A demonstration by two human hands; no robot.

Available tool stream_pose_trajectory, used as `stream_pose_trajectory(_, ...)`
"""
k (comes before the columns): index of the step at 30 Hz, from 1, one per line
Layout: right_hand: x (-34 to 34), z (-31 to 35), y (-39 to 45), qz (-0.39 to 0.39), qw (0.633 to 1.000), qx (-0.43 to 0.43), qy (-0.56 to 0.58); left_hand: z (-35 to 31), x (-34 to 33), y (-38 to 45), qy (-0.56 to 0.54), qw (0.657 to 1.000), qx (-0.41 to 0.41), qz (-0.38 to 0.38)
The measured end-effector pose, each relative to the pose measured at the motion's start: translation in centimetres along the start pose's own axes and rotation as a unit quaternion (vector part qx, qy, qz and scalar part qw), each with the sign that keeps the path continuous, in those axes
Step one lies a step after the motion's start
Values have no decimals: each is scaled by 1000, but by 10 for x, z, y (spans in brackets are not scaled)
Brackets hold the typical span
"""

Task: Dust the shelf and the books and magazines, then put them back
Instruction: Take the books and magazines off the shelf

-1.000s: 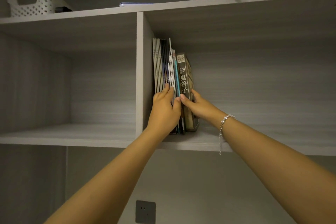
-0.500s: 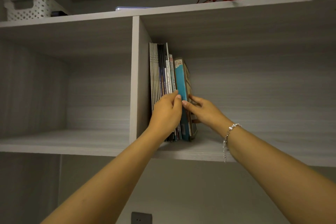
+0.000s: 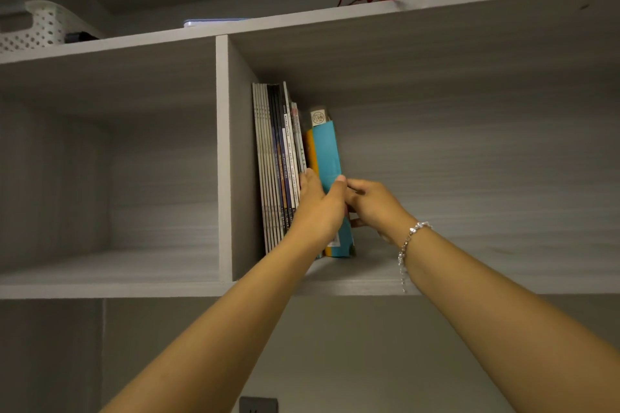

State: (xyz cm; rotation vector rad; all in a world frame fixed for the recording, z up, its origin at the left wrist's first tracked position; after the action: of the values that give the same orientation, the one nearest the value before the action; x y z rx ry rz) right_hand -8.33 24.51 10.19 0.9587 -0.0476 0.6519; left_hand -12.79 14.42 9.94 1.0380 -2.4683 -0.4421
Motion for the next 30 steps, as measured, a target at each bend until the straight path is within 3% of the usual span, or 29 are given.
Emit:
stream_pose_trajectory(8, -2, 2, -1, 7, 1000, 0, 24, -2, 8, 8, -89, 995, 47, 5)
stream_pose_trajectory(17, -2, -9, 1, 5, 995, -44, 94, -2, 14, 2, -69, 997, 5, -26)
stream_pose_trajectory(25, -3, -27, 0, -7, 978, -116, 174, -19, 8, 26, -10, 999, 44, -24)
stream_pose_trajectory(30, -1, -36, -5, -39, 955, -178, 234, -20, 3, 39, 35, 993, 76, -86)
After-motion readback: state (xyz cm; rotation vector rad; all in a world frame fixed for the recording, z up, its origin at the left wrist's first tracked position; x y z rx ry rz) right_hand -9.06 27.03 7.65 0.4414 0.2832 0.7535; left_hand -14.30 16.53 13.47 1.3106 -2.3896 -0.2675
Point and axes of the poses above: each hand's wrist, its own y-axis towards the middle knuckle, its own x-axis out of the back of the hand, z = x × y, the point moved 9 cm from there along y, towards the middle knuckle, and after that the axes turned 13 degrees about x, right-handed, at the moved point
